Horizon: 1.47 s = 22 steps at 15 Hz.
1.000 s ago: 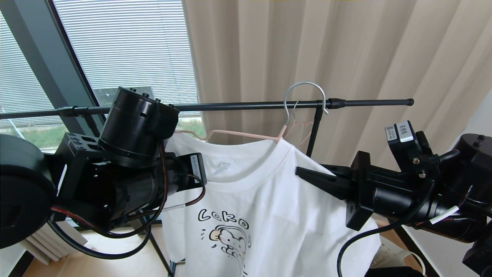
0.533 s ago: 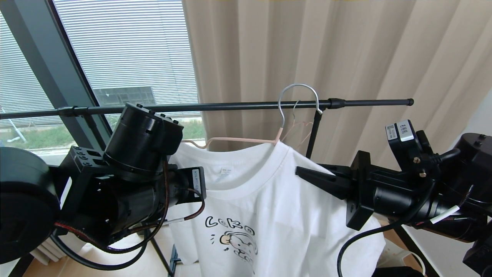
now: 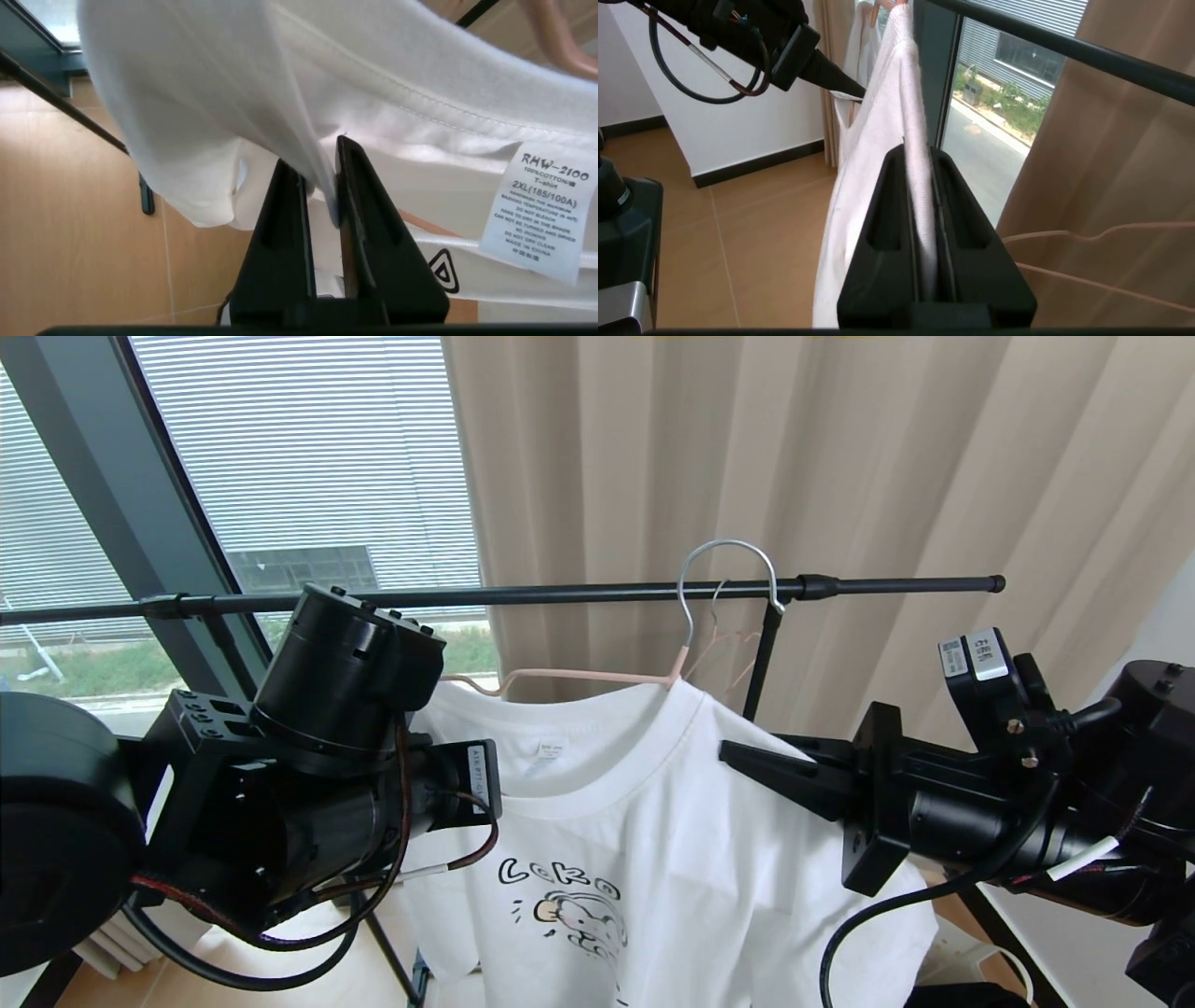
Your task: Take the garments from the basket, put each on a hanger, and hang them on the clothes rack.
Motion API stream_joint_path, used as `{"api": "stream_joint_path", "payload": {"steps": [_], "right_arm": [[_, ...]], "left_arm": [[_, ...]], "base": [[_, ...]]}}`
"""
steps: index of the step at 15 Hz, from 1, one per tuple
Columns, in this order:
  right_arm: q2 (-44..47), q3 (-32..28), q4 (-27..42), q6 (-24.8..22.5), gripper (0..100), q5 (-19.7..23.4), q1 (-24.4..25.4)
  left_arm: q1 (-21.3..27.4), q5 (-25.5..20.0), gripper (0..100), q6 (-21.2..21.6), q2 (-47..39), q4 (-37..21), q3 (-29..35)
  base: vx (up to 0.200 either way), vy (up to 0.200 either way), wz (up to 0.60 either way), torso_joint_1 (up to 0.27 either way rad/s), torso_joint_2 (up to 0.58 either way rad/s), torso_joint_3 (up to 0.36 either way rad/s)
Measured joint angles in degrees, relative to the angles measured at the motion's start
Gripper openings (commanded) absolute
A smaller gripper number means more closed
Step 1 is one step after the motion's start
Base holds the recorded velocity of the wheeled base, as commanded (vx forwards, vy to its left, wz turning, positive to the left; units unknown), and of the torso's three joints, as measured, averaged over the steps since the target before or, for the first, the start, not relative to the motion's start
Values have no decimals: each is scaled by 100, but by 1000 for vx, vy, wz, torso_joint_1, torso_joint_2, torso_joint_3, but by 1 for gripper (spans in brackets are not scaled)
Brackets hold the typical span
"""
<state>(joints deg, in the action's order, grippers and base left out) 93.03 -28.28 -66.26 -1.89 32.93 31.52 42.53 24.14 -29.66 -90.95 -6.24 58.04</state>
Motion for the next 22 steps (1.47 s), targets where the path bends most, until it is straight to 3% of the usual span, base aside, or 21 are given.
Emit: {"api": "stream_joint_path", "payload": {"steps": [4, 13, 14, 22], "right_arm": [[-4, 15, -12, -10, 0, -9, -7], [-44, 20, 5, -11, 0, -6, -7], [-46, 17, 5, -11, 0, -6, -7], [-52, 32, -9, -11, 0, 0, -7]], "left_arm": [[21, -2, 0, 374, 105, -24, 22], [-52, -46, 0, 352, 71, -5, -115], [-52, -46, 100, 352, 46, 6, -145], [-26, -41, 100, 367, -30, 0, -193]], "base": [[0, 0, 0, 0, 0, 0], [0, 0, 0, 0, 0, 0], [0, 0, 0, 0, 0, 0], [0, 0, 0, 0, 0, 0]]}}
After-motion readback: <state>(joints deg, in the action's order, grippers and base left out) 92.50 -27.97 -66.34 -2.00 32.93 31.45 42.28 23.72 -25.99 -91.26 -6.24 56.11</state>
